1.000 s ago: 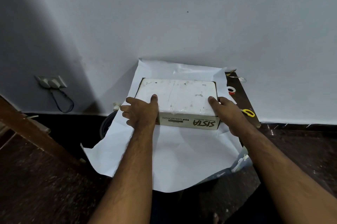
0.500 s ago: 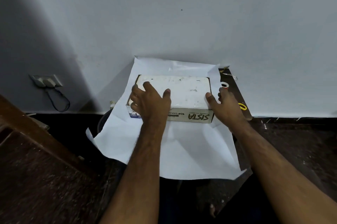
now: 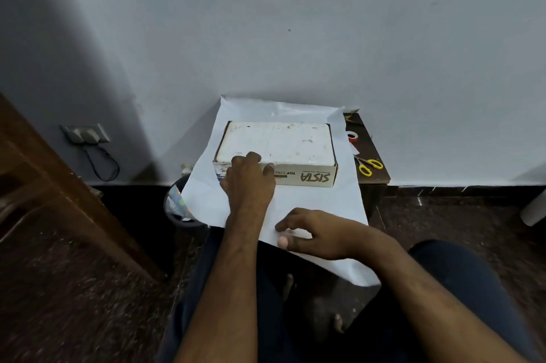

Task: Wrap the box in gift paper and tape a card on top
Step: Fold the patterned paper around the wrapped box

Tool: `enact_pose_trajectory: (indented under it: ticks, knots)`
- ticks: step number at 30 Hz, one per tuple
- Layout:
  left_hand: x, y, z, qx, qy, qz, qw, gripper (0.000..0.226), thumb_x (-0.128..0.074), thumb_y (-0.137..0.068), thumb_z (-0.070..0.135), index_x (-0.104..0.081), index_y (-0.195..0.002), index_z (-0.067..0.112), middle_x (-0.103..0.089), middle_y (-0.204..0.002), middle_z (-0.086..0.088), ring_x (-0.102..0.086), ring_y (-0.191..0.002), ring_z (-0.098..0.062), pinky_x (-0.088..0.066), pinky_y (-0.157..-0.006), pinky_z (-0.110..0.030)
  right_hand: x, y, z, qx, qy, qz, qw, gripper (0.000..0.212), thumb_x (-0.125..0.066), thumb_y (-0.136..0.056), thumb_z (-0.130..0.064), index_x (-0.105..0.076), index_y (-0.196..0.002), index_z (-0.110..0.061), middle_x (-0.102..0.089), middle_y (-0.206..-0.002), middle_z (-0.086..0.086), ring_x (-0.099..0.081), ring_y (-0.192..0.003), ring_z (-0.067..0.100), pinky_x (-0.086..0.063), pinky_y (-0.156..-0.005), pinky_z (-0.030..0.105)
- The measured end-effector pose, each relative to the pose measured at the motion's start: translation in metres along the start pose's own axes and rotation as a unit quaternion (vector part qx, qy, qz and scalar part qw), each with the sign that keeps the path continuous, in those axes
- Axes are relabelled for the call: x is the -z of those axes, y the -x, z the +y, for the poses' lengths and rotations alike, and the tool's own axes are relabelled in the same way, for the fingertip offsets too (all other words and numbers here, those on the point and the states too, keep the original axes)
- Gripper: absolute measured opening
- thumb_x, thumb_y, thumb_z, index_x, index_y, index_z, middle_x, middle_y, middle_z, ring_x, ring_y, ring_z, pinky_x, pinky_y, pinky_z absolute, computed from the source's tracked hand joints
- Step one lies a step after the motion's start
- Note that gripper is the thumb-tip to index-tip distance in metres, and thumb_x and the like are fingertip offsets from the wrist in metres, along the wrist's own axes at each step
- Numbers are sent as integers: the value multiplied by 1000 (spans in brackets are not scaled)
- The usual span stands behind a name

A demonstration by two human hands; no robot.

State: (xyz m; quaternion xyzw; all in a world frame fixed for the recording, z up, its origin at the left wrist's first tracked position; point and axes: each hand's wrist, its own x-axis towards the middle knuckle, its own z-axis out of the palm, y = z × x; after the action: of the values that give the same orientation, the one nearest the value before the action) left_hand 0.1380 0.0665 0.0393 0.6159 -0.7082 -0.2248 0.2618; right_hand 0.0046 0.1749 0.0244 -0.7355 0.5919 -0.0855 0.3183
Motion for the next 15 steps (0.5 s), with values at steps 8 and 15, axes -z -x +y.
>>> enact_pose_trajectory:
  ticks: [8,15]
  knots:
    - [9,21,-21,24,65,-29,997,30,-63,-98,39,-62,-119,18,-57,-125,-5,-55,-118,-28,-41,-104,-48,-6,11,-17,-13,64,-32,997,99,-62,-85,-70,-22,-160,-21,-31,-158,-3,-32,-144,16,-31,-119,40]
    - [17,39,-21,-3,63,-25,998,28,-62,-99,36,-64,-119,16,-67,-126,1,-58,-119,-23,-43,-104,-46,-12,14,-23,-24,206,73,975,40,-58,-98,-31,-54,-138,-30,-55,-135,-4,-56,-121,20,-50,-96,42]
